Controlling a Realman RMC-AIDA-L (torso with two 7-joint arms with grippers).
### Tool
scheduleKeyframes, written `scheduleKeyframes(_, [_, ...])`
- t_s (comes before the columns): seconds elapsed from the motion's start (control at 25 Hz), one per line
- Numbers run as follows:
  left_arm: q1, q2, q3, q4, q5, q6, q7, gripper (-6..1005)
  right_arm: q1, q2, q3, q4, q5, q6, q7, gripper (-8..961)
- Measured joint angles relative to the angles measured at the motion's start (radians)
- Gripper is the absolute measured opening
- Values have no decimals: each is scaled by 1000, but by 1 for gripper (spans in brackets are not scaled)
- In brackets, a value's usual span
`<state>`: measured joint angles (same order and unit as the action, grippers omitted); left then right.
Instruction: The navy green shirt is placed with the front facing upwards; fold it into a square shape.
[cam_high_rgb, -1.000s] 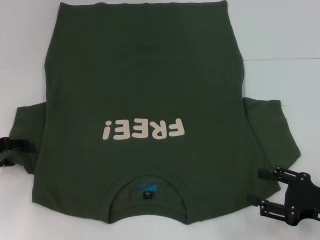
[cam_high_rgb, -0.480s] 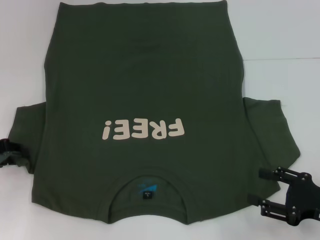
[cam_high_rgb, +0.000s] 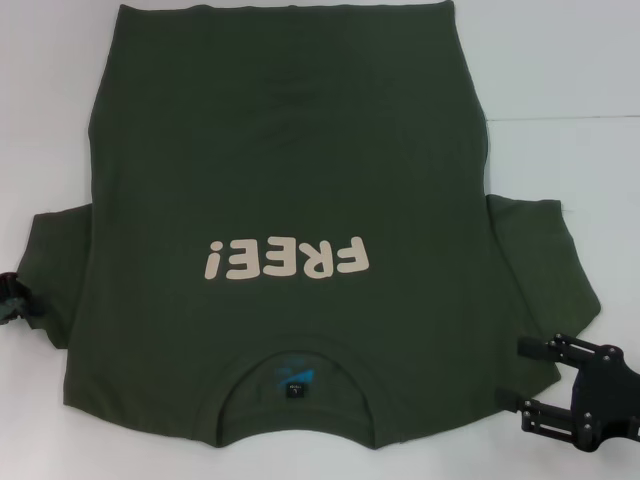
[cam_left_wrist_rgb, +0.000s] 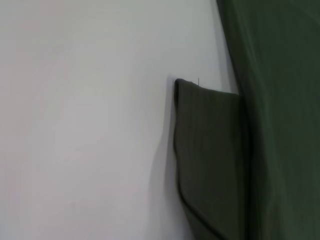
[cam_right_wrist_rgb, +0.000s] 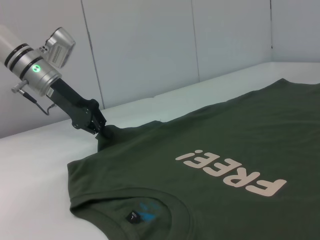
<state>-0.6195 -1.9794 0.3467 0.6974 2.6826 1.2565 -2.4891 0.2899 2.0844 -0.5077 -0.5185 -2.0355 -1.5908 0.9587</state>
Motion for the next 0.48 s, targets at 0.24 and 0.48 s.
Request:
scheduleKeyframes(0.24, [2, 3, -1, 7, -5, 1, 17, 30, 1, 0, 0, 0, 1, 0, 0, 765])
scheduleKeyframes(0.48, [13, 15, -3, 65, 7, 12, 27, 21, 2, 0, 1, 0, 5, 0, 0, 765])
